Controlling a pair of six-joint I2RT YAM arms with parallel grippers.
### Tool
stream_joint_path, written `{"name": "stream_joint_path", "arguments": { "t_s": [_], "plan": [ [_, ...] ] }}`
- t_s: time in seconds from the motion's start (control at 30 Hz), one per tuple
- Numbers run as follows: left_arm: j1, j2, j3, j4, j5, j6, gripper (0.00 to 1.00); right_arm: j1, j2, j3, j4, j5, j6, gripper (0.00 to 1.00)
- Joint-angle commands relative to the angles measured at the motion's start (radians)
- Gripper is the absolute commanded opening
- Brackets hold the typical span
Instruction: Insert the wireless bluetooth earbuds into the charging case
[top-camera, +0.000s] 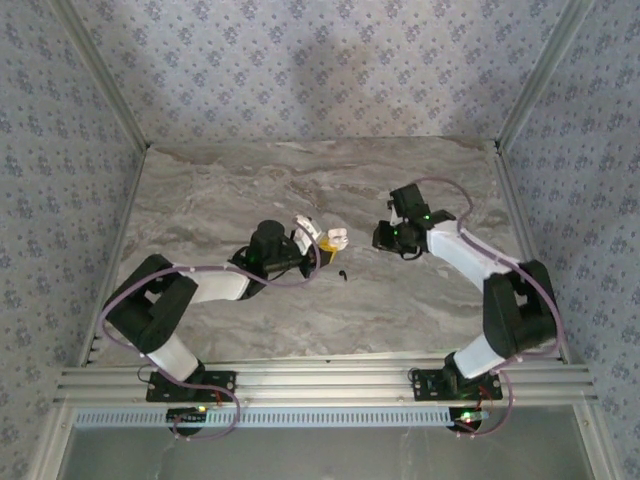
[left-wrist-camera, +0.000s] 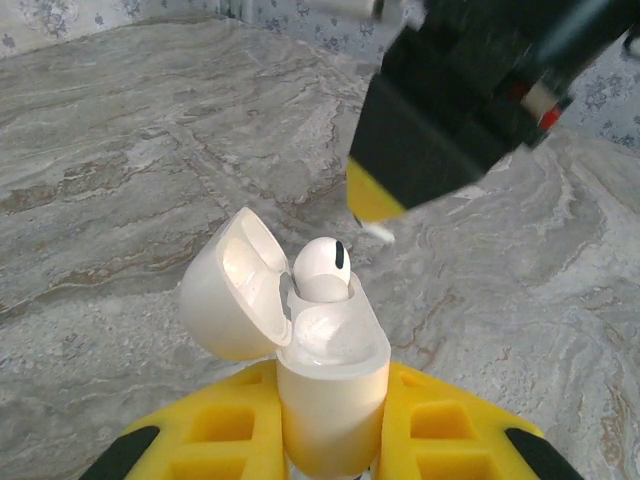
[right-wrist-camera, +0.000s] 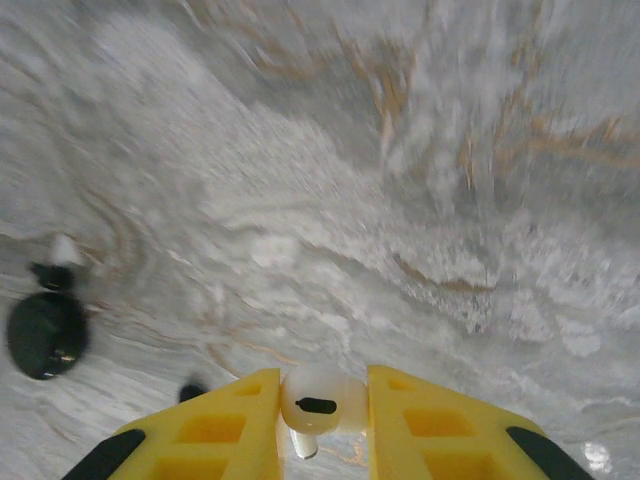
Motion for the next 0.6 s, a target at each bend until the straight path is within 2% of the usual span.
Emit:
{"name": "stream_joint_path", "arguments": {
  "t_s": [0.0, 0.2, 0.57],
  "plan": [
    [-0.017, 0.024, 0.060, 0.090, -0.027, 0.028, 0.09, 0.006, -0.107, -0.042, 0.113, 0.038, -0.048, 0.25],
    [-0.048, 0.071, 0.123, 0.138, -0.066, 0.030, 0.09, 0.004, -0.273, -0.097, 0.231, 0.063, -0.105, 0.25],
    [-0.065, 0.111, 0.216, 0.176, -0.075, 0.000, 0.09, 0.017, -0.407, -0.128, 0.379, -0.011, -0.134, 0.25]
  ]
}}
